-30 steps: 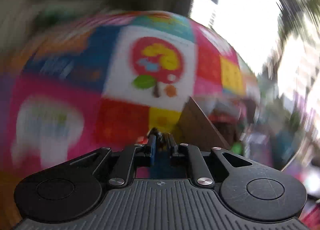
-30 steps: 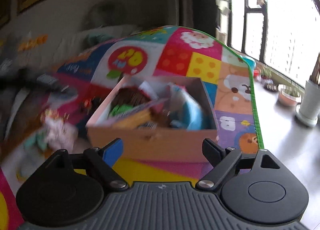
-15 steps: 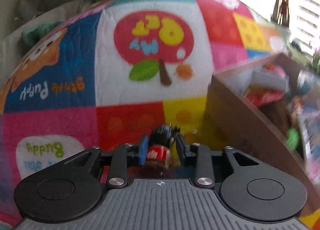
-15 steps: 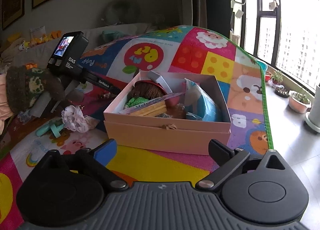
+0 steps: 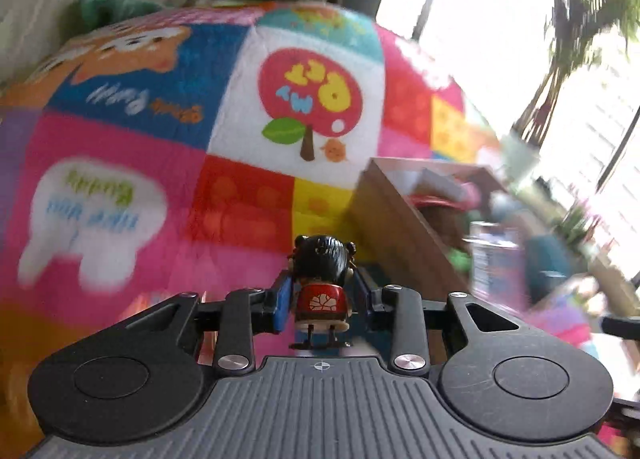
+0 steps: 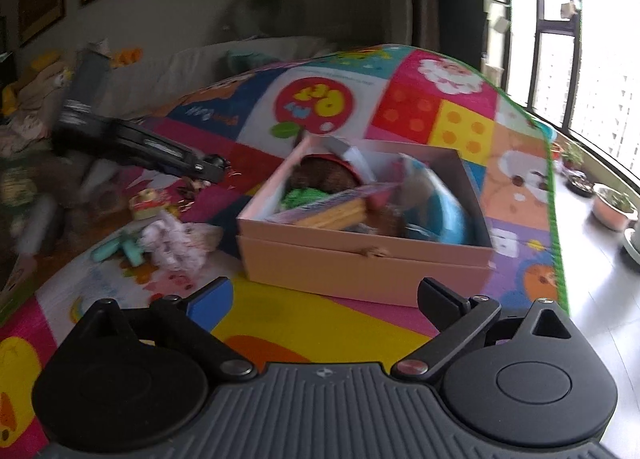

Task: Organize objects
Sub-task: 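Grasp the small black-haired figurine with the left tool, then lift the figurine with the left tool while the right tool grasps the Hello Kitty toy, then carry the figurine into the box and open the left tool while the right tool lifts the Hello Kitty toy, then lower the Hello Kitty toy into the box and open the right tool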

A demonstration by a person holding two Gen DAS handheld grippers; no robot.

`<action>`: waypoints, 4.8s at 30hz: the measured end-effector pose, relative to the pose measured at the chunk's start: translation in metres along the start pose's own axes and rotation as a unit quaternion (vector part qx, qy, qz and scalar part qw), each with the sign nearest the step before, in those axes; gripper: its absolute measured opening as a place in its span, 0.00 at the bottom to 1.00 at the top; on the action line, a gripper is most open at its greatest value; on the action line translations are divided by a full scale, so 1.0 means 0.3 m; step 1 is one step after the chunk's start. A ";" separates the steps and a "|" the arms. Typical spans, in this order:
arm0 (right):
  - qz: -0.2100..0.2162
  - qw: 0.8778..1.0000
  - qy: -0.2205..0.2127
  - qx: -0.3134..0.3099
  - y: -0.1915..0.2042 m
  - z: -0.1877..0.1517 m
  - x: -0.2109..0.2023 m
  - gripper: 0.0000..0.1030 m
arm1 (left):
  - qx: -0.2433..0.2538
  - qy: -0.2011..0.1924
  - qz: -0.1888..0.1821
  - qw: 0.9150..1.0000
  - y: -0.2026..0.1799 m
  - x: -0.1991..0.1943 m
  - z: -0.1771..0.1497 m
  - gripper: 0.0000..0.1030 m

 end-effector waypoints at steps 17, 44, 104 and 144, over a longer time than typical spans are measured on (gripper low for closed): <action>0.112 0.985 0.126 -0.040 0.618 0.264 0.631 0.96 | -0.185 -0.055 0.101 0.976 0.316 -0.409 -0.277 0.35; 0.034 0.994 0.096 -0.034 0.037 -0.031 0.062 0.87 | -0.131 0.020 -0.046 0.990 -0.047 -0.233 -0.329 0.35; 0.045 0.992 0.099 -0.070 0.223 -0.149 0.136 0.61 | -0.083 0.039 -0.014 0.996 -0.129 -0.196 -0.307 0.34; -0.036 0.994 -0.074 0.068 -0.196 0.154 -0.173 0.60 | -0.049 -0.065 -0.082 0.993 -0.264 -0.028 -0.004 0.34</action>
Point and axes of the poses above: each gripper's, at about its wrist camera, not at the fingertips, and x roughly the way its jaws point, y to its left, z to its top, the point moved 2 cm from there along x, roughly the way its jaws point, and after that the axes turned 9 degrees about x, right-handed, at the moved point
